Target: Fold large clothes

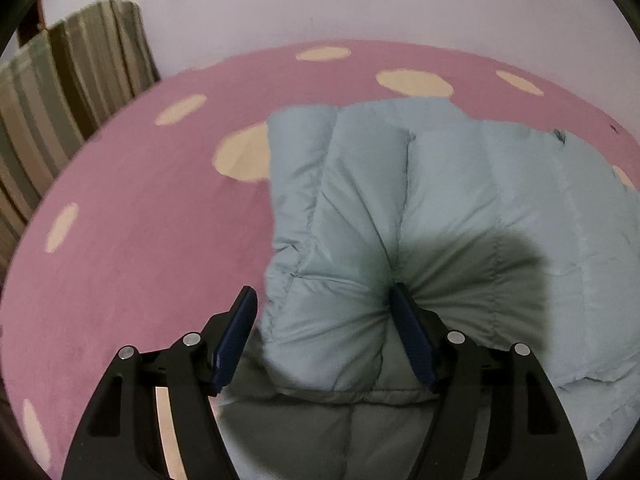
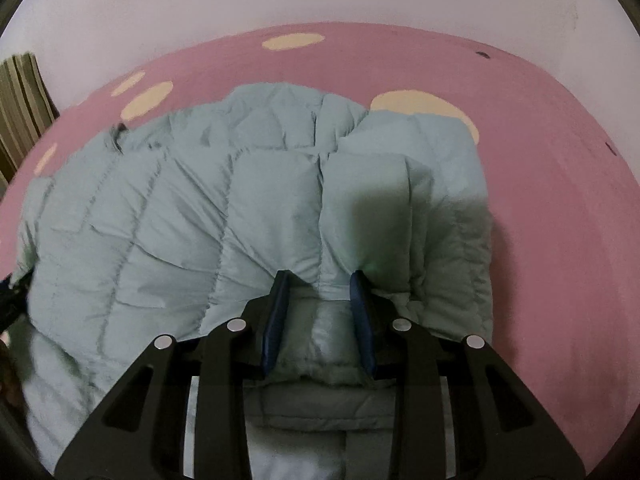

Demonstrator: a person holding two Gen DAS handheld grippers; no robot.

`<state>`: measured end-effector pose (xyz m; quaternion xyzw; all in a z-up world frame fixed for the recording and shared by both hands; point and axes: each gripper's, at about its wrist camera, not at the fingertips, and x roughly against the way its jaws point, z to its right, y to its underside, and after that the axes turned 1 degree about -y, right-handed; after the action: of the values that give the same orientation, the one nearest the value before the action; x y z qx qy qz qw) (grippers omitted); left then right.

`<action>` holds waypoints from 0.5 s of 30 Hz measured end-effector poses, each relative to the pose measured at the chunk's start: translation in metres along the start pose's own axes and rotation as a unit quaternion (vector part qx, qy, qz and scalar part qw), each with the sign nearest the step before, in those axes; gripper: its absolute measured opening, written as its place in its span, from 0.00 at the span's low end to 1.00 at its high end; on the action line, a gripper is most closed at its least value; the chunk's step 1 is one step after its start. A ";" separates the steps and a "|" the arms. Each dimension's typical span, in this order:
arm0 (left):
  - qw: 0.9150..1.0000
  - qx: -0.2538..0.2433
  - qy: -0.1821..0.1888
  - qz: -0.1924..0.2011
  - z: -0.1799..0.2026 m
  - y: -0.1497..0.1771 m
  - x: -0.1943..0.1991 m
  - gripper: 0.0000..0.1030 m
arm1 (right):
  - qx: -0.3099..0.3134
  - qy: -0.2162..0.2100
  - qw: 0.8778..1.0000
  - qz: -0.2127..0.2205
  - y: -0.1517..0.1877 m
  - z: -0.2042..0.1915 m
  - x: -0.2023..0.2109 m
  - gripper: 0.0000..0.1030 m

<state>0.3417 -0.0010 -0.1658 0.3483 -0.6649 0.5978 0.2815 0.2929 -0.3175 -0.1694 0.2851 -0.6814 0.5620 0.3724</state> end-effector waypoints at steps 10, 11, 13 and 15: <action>1.000 0.004 0.007 0.023 0.016 -0.040 -0.018 0.66 | 0.016 0.001 0.999 0.038 -0.041 -0.023 -0.016 0.49; 1.000 0.002 -0.001 0.004 0.016 -0.040 -0.031 0.67 | 0.022 0.006 0.999 0.024 -0.042 -0.024 -0.029 0.49; 0.999 0.006 0.018 -0.025 0.013 -0.037 -0.050 0.68 | 0.023 0.000 1.000 -0.012 -0.041 -0.024 -0.055 0.50; 0.999 0.016 0.027 -0.029 0.009 -0.035 -0.051 0.69 | 0.027 -0.002 1.000 -0.008 -0.041 -0.024 -0.058 0.50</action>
<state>0.4009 -0.0053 -0.1865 0.3558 -0.6371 0.6090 0.3109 0.3630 -0.3037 -0.1929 0.3012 -0.6642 0.5768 0.3679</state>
